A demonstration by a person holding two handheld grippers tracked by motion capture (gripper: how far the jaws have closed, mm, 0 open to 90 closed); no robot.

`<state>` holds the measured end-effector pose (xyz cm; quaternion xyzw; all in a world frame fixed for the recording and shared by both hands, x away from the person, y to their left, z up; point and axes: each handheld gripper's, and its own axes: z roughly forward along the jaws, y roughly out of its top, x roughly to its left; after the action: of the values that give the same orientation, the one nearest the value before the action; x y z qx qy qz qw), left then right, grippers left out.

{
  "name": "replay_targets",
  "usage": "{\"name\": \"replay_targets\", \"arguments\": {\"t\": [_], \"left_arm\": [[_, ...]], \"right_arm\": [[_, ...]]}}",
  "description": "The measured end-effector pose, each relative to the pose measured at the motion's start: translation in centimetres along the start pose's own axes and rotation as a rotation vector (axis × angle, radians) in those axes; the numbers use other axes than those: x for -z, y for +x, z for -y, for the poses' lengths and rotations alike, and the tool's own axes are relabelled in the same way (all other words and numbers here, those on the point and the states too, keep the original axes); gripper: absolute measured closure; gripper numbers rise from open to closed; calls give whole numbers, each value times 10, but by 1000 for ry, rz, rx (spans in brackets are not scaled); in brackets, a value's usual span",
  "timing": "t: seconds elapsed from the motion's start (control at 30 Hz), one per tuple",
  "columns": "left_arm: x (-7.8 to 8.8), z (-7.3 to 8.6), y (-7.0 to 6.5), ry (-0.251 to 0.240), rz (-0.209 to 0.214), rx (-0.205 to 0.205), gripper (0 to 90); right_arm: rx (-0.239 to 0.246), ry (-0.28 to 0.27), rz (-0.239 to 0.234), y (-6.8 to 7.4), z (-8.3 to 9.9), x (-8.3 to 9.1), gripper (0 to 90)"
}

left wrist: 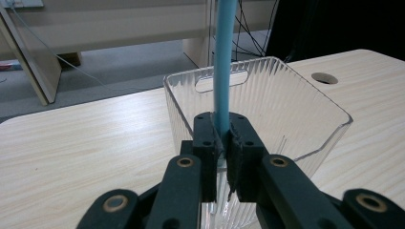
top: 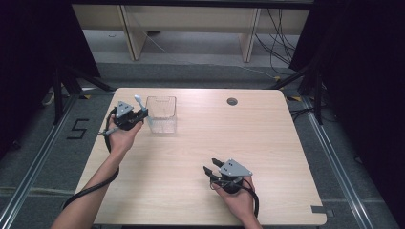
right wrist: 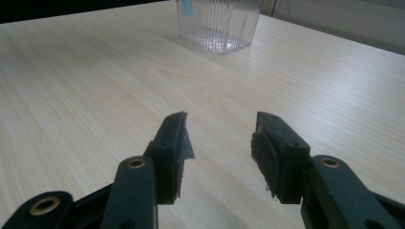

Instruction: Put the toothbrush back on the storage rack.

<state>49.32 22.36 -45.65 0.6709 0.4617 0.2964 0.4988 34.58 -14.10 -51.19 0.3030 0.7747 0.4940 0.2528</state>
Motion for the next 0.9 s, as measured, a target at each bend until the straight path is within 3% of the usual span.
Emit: {"name": "replay_targets", "arguments": {"t": [0.33, 0.9], "left_arm": [[1, -2, 1, 2, -2, 14, 780], [10, 2, 1, 5, 0, 15, 544]], "right_arm": [[-26, 9, -7, 1, 0, 0, 550], [-14, 19, -16, 1, 0, 0, 549]]}}
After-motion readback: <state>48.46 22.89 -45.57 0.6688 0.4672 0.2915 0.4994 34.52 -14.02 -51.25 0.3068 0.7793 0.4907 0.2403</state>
